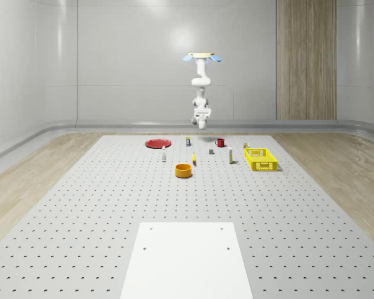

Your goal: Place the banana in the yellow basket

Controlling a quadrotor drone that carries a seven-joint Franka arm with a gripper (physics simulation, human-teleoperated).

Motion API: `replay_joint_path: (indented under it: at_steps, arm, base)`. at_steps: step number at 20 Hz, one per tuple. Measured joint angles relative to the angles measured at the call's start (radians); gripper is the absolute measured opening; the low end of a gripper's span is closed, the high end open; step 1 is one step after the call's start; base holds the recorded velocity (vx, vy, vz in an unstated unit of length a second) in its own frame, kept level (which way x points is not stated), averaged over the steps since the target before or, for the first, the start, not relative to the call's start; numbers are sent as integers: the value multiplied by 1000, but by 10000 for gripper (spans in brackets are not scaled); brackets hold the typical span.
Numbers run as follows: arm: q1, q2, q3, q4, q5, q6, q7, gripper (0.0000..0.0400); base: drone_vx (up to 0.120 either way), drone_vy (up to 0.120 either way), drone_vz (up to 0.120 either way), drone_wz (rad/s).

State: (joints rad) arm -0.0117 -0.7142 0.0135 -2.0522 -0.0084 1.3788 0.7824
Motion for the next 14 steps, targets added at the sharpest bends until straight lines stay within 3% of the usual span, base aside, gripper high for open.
replay_joint_path:
  at_steps: [14]
  arm:
    - [-25, -9, 82, -13, -115, 12, 15, 400]
  base:
    - [120, -120, 0, 0]
